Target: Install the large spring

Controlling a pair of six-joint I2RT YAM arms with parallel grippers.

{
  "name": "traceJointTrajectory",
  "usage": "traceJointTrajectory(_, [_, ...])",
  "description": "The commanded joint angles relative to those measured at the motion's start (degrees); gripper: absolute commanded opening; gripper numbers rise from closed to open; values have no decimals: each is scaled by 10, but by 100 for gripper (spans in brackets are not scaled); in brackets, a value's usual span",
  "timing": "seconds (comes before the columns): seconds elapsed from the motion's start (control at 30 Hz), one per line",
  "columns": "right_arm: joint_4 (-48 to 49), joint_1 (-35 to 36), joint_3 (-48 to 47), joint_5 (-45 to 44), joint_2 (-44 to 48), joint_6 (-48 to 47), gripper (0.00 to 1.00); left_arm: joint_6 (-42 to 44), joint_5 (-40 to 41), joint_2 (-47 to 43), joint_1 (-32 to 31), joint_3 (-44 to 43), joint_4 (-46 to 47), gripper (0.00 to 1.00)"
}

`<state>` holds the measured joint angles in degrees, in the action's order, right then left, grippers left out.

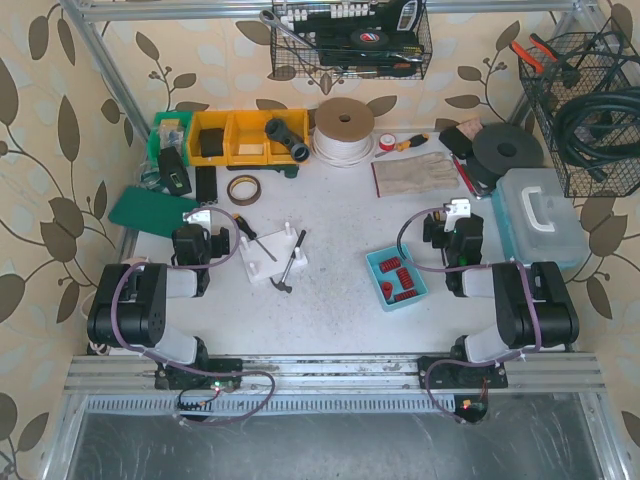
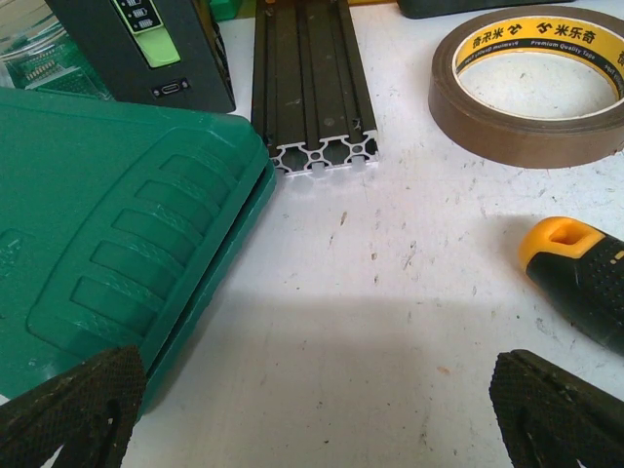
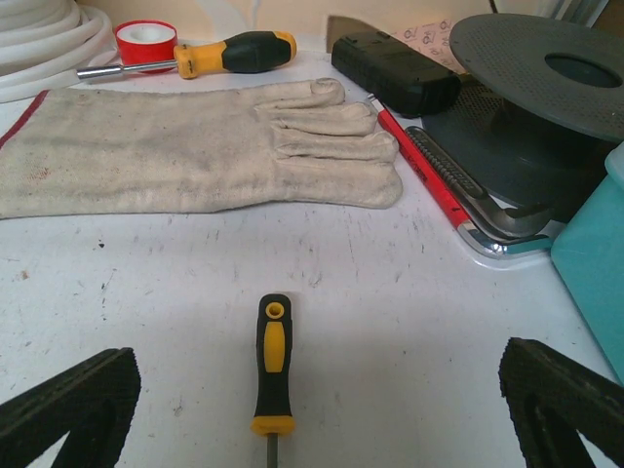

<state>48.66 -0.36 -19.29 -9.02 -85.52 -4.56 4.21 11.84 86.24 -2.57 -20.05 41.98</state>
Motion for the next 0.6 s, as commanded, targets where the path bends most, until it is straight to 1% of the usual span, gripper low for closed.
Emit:
traceJointTrajectory(0.0, [6,4,-9,-5,-2,-5,100,1,-4,-5,4,-14,20,98])
traceJointTrajectory(0.4, [4,10,-11,-17,-2,-10,100,1,-4,-6,5,-13,21,98])
traceJointTrajectory(0.47, [-33,12,-22,-42,16,-2,100,1,-4,-7,5,-12,21,98])
traceJointTrajectory(0.57, [-139,13,-54,-43,78,-3,100,1,3,-16,4,-14,19,98])
